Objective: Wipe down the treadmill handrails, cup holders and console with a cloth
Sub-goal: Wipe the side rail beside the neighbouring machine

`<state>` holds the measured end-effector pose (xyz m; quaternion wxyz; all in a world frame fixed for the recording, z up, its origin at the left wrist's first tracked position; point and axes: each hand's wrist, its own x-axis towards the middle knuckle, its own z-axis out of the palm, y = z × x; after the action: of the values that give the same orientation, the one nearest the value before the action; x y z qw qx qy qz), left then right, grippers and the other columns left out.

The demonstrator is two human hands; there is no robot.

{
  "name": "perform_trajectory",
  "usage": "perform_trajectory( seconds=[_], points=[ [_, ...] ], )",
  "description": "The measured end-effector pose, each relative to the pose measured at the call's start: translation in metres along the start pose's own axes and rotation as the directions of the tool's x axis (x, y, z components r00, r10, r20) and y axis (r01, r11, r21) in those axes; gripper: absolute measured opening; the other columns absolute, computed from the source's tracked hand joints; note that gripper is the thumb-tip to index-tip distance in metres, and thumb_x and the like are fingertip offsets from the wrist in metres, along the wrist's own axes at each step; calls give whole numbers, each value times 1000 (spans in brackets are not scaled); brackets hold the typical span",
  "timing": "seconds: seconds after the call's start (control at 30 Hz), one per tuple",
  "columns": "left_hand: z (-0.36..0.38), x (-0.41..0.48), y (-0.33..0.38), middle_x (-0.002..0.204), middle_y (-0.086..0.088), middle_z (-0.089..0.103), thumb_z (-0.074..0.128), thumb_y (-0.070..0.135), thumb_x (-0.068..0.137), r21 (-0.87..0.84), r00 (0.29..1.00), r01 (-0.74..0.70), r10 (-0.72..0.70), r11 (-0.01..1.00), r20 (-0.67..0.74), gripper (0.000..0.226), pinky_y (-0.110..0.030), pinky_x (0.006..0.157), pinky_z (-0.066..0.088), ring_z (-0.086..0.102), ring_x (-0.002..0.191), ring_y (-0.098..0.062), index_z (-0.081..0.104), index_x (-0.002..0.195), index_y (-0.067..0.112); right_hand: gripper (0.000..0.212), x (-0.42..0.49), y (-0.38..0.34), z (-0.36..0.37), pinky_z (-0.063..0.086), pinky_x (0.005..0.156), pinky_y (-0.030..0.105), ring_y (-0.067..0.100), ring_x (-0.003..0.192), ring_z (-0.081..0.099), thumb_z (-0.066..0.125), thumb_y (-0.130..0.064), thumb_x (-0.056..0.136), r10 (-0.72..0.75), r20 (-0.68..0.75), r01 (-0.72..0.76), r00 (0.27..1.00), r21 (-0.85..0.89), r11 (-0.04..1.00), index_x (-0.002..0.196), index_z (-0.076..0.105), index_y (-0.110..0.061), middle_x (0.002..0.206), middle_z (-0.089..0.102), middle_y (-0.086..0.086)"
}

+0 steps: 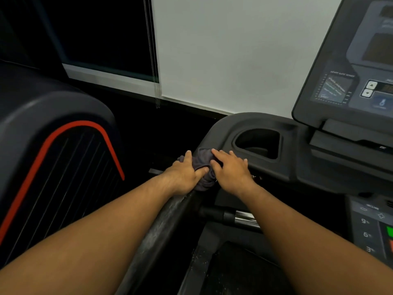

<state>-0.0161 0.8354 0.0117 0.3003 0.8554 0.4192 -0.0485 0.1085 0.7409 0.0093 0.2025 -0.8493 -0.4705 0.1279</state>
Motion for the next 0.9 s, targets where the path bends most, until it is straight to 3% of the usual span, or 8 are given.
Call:
perform_trajectory(
  seconds=[0.07,0.13,0.2,0.33,0.5,0.67,0.8,0.9],
  points=[
    [0,12,5,158,-21,24,40,65,93,-2,1000,12,-12,1000,-13,89,-42,112,34,34,141,-36,-3,157,20,43,-5,1,-1,19,116,46,24,139,34,44,-29,100,10,-109,0,994,88,996,143,44,-24,146,46,-1],
    [0,26,12,154,-22,30,41,66,92,-2,999,21,-22,1000,-41,88,-46,109,37,39,136,-38,4,157,19,39,-13,5,-3,32,106,28,21,127,49,49,-22,97,55,-217,-11,975,196,980,136,54,-19,136,57,2],
    [1,34,21,153,-23,29,42,68,91,19,998,31,-30,999,-63,89,-49,107,38,40,133,-41,6,157,21,36,-22,10,-1,34,94,19,19,122,53,52,-18,96,85,-219,-28,972,252,967,131,58,-17,130,61,1],
    [4,21,27,156,-21,15,50,66,87,134,999,-9,16,991,-47,96,-49,103,41,39,131,-43,-5,156,28,36,-37,19,3,38,97,21,14,120,54,52,-19,96,88,-120,-48,989,305,951,132,58,-19,128,62,-2],
    [3,-11,12,156,-18,6,60,61,80,229,998,-64,59,971,30,109,-46,103,44,39,132,-40,-15,154,32,36,-38,11,2,37,107,27,14,126,50,49,-23,99,62,-157,-3,986,351,936,133,58,-20,133,59,-2],
    [5,-38,-13,159,-19,12,58,67,80,130,999,-26,22,991,27,112,-43,107,37,34,138,-39,-16,154,30,41,-21,-13,-1,20,117,30,16,141,32,43,-36,100,-7,16,3,1000,275,961,138,51,-27,153,36,-3],
    [8,-36,-24,148,-16,40,50,66,88,-22,999,41,-41,999,-9,91,-41,102,42,47,129,-33,10,154,18,43,-18,-21,4,18,118,33,23,143,27,37,-40,101,-1,92,-15,996,180,983,141,48,-28,158,23,-1],
    [6,-25,-19,137,-15,54,38,61,96,-107,992,103,-110,989,-61,69,-37,99,45,54,120,-33,39,141,9,43,-18,-13,0,20,118,32,18,143,28,39,-38,101,-17,112,-12,994,253,967,141,47,-25,156,27,-4]
  ],
)
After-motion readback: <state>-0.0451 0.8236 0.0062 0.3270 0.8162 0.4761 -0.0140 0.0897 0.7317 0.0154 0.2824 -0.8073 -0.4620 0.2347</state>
